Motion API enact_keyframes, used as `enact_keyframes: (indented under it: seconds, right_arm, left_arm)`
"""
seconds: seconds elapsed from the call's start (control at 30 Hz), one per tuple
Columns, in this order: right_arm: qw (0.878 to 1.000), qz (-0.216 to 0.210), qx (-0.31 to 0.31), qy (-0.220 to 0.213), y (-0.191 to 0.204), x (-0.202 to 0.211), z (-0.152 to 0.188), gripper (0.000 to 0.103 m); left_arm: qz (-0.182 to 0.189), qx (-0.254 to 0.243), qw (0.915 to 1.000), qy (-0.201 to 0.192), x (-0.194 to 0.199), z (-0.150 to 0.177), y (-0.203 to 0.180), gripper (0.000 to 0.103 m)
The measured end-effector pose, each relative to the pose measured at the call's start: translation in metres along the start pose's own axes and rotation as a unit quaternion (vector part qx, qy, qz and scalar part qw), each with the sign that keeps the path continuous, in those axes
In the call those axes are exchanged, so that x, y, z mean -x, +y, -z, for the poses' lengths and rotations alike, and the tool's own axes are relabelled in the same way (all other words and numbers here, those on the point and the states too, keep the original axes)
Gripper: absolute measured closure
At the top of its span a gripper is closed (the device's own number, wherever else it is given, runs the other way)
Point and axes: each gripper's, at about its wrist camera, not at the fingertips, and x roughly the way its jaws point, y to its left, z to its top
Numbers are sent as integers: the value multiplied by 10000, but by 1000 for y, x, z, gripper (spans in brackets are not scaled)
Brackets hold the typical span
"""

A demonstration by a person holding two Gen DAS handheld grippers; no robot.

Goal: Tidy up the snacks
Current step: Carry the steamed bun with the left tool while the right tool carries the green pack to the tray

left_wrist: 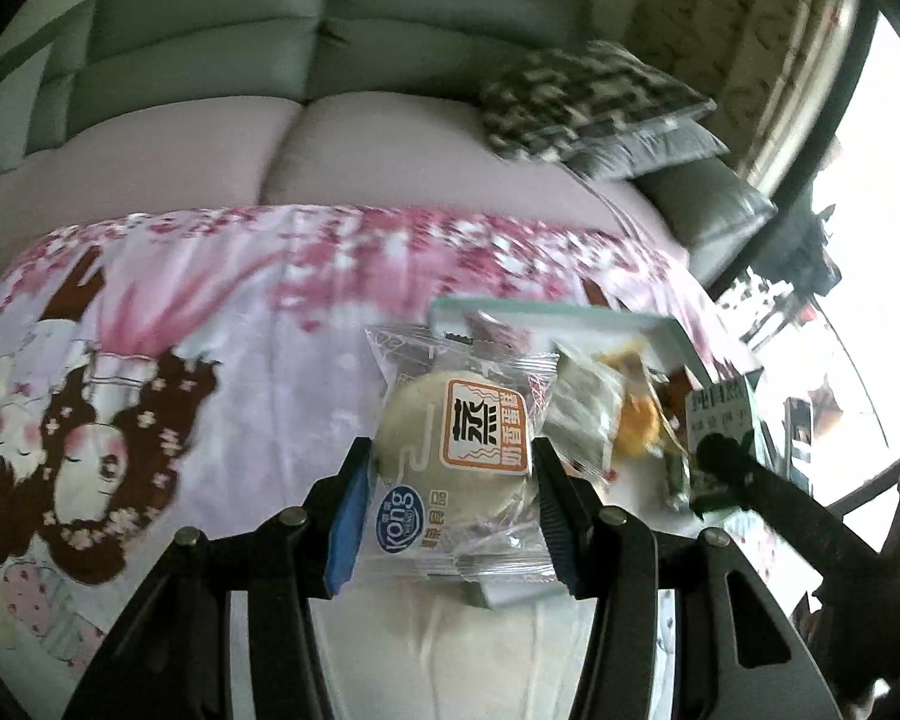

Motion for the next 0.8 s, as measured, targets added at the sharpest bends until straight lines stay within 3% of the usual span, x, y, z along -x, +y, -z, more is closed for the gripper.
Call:
enact_keyframes:
  seconds: [0.33, 0.8]
  right_arm:
    - [9986, 297, -359, -256, -38, 21, -11, 76]
    - [9989, 243, -301, -254, -44, -3, -26, 76]
  left_arm:
    - [193, -384, 9990, -89, -9, 8, -39, 50]
    - [384, -925, 9943, -363, -38, -2, -87, 50]
